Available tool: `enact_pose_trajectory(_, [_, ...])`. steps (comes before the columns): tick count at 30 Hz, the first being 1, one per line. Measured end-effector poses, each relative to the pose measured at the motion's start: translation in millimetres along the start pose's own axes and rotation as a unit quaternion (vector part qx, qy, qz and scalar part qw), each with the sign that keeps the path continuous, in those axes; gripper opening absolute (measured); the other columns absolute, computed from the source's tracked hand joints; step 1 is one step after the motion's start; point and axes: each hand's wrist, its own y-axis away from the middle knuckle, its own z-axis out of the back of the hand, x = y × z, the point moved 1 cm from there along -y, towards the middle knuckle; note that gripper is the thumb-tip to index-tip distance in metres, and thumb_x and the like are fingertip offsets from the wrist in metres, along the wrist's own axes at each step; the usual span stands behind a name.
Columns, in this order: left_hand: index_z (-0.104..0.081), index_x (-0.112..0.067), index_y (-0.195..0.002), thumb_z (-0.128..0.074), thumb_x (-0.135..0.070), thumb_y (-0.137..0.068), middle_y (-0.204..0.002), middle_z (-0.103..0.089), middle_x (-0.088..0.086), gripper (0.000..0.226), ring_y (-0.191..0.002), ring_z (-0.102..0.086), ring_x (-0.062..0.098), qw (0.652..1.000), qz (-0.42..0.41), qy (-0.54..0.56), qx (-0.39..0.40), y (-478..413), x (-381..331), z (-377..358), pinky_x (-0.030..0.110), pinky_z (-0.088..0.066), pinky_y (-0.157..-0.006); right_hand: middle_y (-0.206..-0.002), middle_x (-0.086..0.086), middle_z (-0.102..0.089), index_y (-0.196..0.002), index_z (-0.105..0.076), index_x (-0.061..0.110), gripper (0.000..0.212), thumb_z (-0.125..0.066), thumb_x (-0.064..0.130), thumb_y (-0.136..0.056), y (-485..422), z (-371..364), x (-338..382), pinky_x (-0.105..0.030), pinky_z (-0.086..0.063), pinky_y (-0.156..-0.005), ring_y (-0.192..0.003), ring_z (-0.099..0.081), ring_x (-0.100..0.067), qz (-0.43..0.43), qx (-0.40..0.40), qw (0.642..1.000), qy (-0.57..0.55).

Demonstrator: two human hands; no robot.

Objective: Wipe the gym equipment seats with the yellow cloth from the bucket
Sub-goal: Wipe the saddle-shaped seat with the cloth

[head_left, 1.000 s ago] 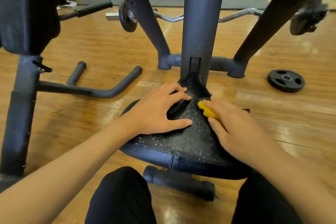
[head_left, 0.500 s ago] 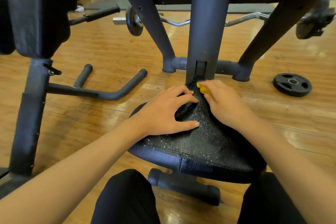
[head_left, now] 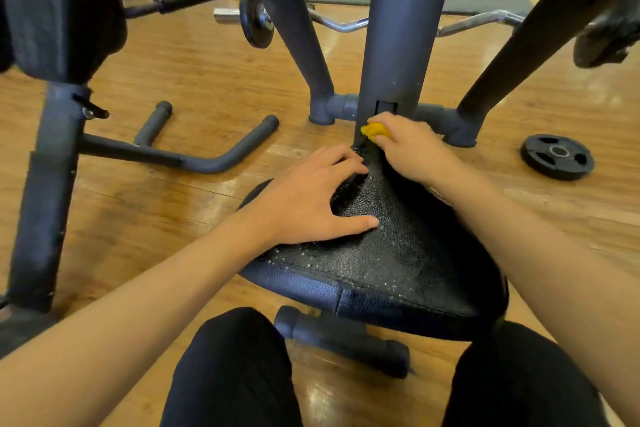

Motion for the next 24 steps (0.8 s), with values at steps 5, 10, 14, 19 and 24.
enact_pose_trajectory(5, [-0.062, -0.014, -0.132, -0.059, -0.074, -0.080, -0.136, -0.054, 0.000, 0.079, -0.130, -0.050, 0.016, 1.000, -0.002, 0.004, 0.007, -0.4, 2.6, -0.6, 0.038, -0.040, -0.111, -0.134, -0.011, -0.058, -0.137, -0.053, 0.021, 0.035, -0.049, 0.019, -0.103, 22.1, -3.0, 0.2, -0.041, -0.042, -0.095, -0.121, -0.054, -0.037, 0.016, -0.031, 0.999, 0.005])
enact_pose_trajectory(10, [-0.062, -0.015, -0.131, -0.060, -0.074, -0.080, -0.134, -0.054, -0.001, 0.078, -0.130, -0.051, 0.017, 1.000, -0.013, 0.008, -0.005, 0.0, 5.4, -3.6, 0.043, -0.043, -0.109, -0.145, 0.003, -0.054, -0.137, -0.057, 0.024, 0.039, -0.048, 0.019, -0.099, 163.2, 9.4, 0.5, -0.042, -0.048, -0.104, -0.134, -0.052, -0.020, 0.058, -0.030, 0.998, -0.012])
enact_pose_trajectory(14, [-0.064, -0.017, -0.128, -0.061, -0.073, -0.081, -0.128, -0.054, -0.002, 0.074, -0.124, -0.054, 0.019, 1.000, -0.014, 0.012, -0.007, -3.2, 7.8, -4.9, 0.046, -0.045, -0.104, -0.145, 0.005, -0.056, -0.135, -0.060, 0.023, 0.044, -0.046, 0.023, -0.093, 195.9, 10.8, 7.3, -0.037, -0.044, -0.108, -0.138, -0.048, -0.014, 0.052, -0.051, 0.997, -0.024])
enact_pose_trajectory(19, [-0.065, -0.014, -0.126, -0.064, -0.069, -0.082, -0.124, -0.056, 0.000, 0.070, -0.118, -0.057, 0.023, 1.000, -0.023, 0.010, -0.008, -4.6, 9.6, -5.6, 0.047, -0.046, -0.100, -0.156, -0.005, -0.043, -0.144, -0.051, 0.016, 0.044, -0.052, 0.009, -0.100, 109.0, 0.6, 9.8, -0.036, -0.035, -0.115, -0.143, -0.040, -0.025, 0.051, -0.022, 0.998, -0.006])
enact_pose_trajectory(24, [-0.064, -0.014, -0.128, -0.062, -0.068, -0.083, -0.125, -0.056, 0.001, 0.071, -0.119, -0.056, 0.023, 1.000, -0.017, -0.001, 0.009, -4.2, 6.1, -3.3, 0.044, -0.044, -0.103, -0.136, -0.013, -0.058, -0.133, -0.057, 0.018, 0.034, -0.046, 0.013, -0.101, 3.4, -0.7, 12.7, -0.037, -0.038, -0.095, -0.123, -0.052, -0.038, -0.003, 0.004, 1.000, 0.007])
